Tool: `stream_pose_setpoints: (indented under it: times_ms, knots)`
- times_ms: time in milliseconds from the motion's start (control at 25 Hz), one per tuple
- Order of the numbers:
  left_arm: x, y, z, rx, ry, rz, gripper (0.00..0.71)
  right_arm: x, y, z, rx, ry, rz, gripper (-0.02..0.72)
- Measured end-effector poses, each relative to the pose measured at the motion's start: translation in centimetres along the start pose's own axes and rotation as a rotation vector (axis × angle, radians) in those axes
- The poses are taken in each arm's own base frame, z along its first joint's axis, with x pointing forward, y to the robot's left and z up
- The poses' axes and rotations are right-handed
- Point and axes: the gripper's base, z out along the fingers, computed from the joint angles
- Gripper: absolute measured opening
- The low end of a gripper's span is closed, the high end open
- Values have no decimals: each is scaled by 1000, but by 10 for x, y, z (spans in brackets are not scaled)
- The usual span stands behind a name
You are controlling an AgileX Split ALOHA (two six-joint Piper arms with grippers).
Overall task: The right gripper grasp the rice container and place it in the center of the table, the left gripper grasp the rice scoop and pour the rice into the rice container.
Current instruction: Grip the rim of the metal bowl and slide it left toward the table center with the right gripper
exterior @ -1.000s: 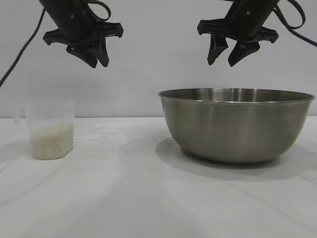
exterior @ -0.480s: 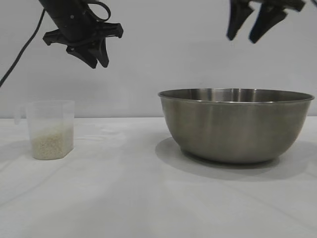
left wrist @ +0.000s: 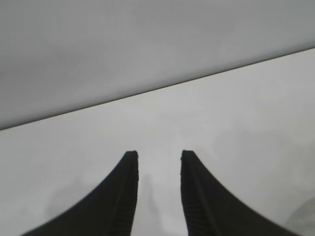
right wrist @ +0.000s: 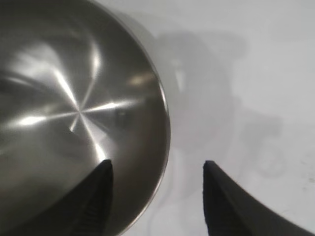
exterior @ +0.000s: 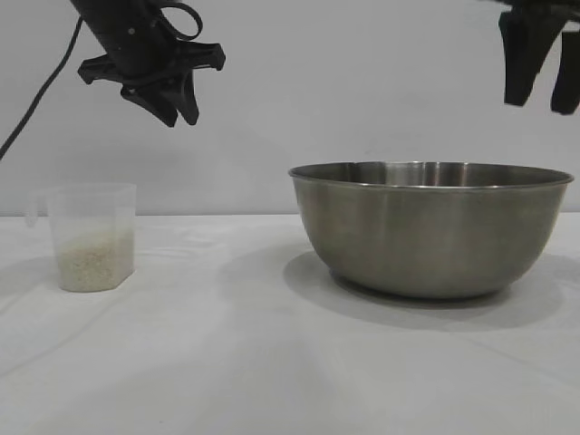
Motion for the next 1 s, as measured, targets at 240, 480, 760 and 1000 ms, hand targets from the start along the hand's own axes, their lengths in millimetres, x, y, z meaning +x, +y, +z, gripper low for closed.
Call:
stream_pose_setpoints:
  times_ms: [240, 480, 760, 1000]
  knots:
    - [1, 0, 0, 1, 8, 0, 168, -3, -5, 21, -7, 44, 10, 167]
    - [1, 0, 0, -1, 15, 12, 168, -8, 1, 22, -26, 0, 14, 0]
    - [2, 0, 0, -2, 26, 19, 168, -16, 50, 33, -59, -36, -78, 0]
    - [3, 0, 0, -2, 30, 21, 168, -16, 64, 36, -74, -37, -102, 50]
